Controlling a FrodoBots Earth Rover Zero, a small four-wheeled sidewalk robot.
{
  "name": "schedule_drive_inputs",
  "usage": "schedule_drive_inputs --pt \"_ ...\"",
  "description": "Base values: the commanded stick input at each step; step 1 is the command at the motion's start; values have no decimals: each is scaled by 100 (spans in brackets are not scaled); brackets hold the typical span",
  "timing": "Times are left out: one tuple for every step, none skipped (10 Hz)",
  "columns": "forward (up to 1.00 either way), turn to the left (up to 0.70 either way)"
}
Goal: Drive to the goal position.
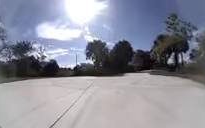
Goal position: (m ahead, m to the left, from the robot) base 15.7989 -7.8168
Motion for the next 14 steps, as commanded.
schedule_drive_inputs --pt "85 0" --pt "85 0" --pt "85 0" --pt "85 0" --pt "85 0" --pt "85 0" --pt "85 0" --pt "85 0" --pt "85 0" --pt "85 0" --pt "85 0" --pt "85 0" --pt "85 0" --pt "85 0"
